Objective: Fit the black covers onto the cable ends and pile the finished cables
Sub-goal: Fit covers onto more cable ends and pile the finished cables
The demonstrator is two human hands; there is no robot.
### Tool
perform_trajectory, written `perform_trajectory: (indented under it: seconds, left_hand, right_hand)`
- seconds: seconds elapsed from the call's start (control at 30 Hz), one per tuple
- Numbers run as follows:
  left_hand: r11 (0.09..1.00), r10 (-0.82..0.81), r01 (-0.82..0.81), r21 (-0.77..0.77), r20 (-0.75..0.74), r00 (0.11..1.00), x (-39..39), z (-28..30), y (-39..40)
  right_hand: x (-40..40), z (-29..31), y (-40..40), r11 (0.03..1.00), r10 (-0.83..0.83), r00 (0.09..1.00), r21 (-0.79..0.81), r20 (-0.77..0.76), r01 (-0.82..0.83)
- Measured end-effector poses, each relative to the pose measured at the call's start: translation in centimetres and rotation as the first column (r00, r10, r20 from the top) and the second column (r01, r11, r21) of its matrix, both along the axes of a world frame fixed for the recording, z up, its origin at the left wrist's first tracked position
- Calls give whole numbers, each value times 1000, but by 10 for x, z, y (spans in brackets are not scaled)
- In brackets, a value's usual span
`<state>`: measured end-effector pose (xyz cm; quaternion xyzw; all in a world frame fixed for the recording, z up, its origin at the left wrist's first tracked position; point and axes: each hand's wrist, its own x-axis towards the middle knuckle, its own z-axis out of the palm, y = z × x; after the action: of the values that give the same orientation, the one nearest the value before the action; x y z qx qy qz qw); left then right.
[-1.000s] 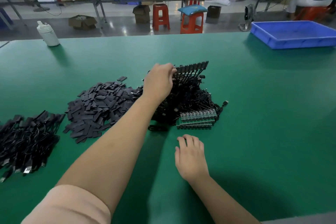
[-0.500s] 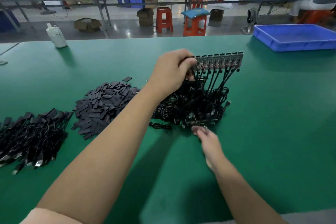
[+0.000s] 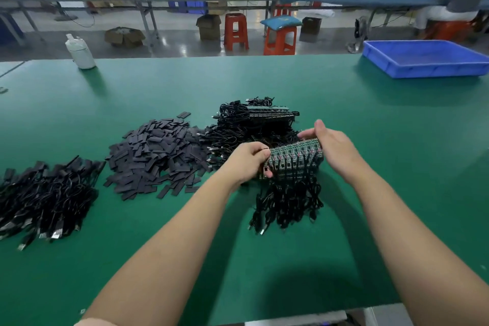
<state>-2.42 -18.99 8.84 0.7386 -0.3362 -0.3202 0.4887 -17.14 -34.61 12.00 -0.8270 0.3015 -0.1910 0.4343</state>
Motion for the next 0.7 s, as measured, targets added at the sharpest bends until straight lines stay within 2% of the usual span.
perform_trajectory:
  seconds: [0.07, 0.1, 0.17, 0.2, 0.23, 0.3, 0.43, 0.5, 0.7]
  left_hand:
    - [999, 24, -24, -27, 6, 1000, 3, 1, 3]
    - [999, 25, -24, -36, 19, 1000, 3, 2, 3]
    - [999, 16, -14, -41, 49, 999, 2, 3, 1]
    - [999, 7, -5, -39, 55, 998, 1, 2, -1]
    - [1000, -2, 4, -29, 63, 998, 0, 2, -4]
    - [1000, 6, -5, -4, 74, 997, 0, -2, -8]
    - [991, 121, -124, -40, -85, 989, -1, -10, -11]
    - [981, 178, -184, -54, -101, 979, -1, -16, -12]
    - [953, 297, -304, 1, 217, 930, -11, -18, -22]
  right_hand:
    - [9, 11, -4, 995, 82, 996, -58, -37, -84]
    - [14, 15, -5, 972, 122, 984, -187, -129, -145]
    - [26, 15, -4, 806, 126, 933, -513, -338, -295]
    - [33, 13, -2, 727, 137, 908, -582, -397, -364]
    - [40, 11, 1, 705, 161, 887, -579, -432, -410]
    - [51, 7, 8, 737, 184, 860, -512, -475, -440]
    - [61, 1, 4, 765, 146, 871, -504, -470, -400]
    - [62, -1, 3, 762, 133, 874, -516, -467, -392]
    - [64, -1, 12, 687, 83, 872, -606, -482, -400]
